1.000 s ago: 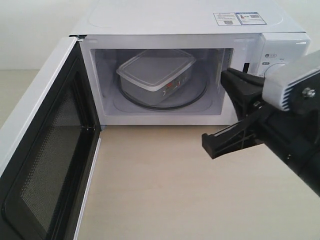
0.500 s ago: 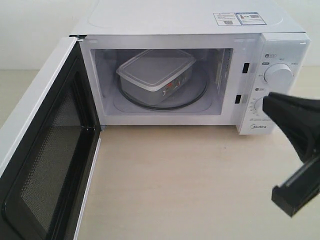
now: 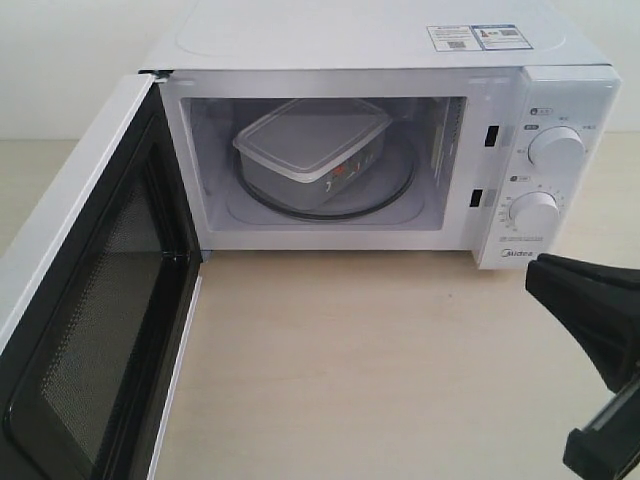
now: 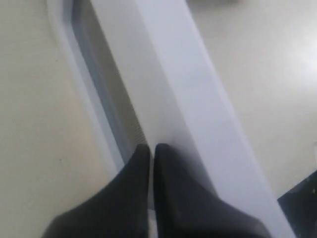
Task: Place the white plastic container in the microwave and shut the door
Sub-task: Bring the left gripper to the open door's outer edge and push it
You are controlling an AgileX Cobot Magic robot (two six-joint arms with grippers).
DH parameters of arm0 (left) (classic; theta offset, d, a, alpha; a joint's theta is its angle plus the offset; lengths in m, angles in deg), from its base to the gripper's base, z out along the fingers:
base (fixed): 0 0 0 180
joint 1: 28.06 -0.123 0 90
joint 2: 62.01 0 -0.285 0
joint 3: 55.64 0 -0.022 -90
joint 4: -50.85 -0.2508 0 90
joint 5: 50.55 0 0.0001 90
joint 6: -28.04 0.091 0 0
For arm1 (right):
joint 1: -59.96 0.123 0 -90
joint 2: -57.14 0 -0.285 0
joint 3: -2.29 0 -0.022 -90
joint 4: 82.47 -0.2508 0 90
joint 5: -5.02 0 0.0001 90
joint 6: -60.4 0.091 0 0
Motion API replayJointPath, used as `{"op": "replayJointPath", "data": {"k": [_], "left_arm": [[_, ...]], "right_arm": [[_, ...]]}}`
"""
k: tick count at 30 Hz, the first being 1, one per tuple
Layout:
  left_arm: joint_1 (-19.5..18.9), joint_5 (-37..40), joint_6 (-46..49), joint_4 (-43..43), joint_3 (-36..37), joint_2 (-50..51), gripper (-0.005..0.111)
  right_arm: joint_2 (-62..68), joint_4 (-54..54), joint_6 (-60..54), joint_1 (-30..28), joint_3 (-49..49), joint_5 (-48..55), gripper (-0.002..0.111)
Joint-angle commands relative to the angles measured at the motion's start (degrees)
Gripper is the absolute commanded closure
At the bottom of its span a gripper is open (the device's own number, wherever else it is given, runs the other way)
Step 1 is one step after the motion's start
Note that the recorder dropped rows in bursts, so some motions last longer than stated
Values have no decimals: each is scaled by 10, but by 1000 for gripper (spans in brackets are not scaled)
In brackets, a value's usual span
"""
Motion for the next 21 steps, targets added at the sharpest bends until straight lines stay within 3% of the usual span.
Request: {"op": "replayJointPath", "data": {"k": [1, 8, 21], "left_arm": [[-2, -1, 45, 57, -4, 8, 102], [-2, -5, 62, 74, -4, 9, 102], [-2, -26, 170, 181, -4, 93, 102]], "right_arm": [[-6, 2, 5, -1, 1, 36, 109], [-6, 3, 26, -1, -31, 52, 109], [-6, 28, 24, -1, -104, 66, 109]]}}
